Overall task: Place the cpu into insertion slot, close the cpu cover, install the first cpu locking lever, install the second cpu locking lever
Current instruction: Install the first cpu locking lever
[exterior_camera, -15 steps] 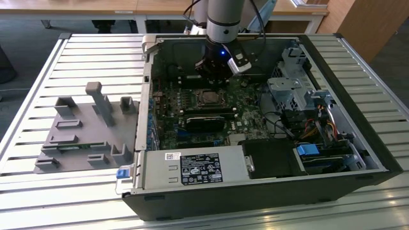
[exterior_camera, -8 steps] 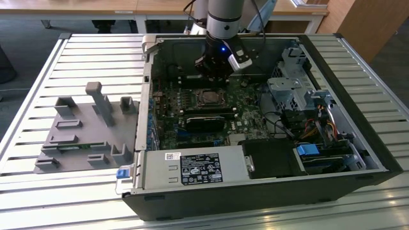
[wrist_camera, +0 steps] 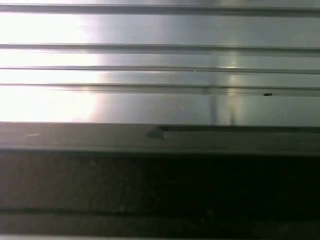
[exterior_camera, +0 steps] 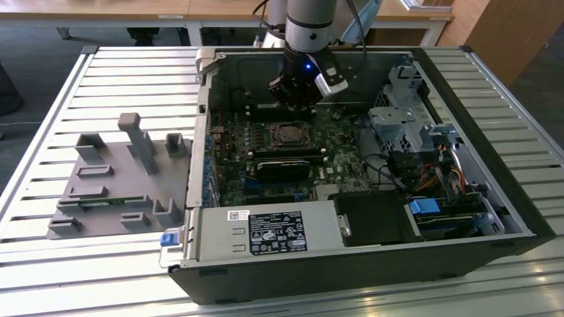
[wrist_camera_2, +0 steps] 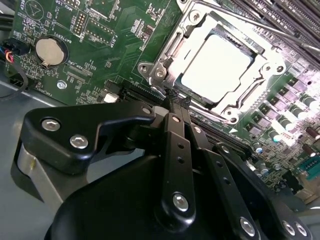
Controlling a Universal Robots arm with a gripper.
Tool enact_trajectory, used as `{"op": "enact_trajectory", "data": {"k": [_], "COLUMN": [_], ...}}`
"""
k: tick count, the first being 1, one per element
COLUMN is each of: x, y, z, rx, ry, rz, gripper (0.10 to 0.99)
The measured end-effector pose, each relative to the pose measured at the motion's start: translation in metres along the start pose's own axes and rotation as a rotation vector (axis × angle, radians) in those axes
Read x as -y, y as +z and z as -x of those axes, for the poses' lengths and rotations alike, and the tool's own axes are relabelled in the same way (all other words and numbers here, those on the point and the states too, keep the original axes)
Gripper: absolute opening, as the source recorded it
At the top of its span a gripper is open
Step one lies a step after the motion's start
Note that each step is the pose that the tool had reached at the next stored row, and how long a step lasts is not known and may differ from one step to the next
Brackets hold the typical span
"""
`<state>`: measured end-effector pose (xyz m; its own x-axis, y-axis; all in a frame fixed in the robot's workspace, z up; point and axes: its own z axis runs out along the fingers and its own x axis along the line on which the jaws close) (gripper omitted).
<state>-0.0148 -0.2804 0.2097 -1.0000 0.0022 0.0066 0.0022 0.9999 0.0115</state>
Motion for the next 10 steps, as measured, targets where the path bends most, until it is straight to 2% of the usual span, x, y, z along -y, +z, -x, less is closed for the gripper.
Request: {"op": "enact_trajectory", "data": {"k": [10], "x": [0.0048], "y": [0.0], "z": [0.0011], "rx": [0.0001], "ry": [0.0], "rz": [0.0], "gripper": [0.106]}}
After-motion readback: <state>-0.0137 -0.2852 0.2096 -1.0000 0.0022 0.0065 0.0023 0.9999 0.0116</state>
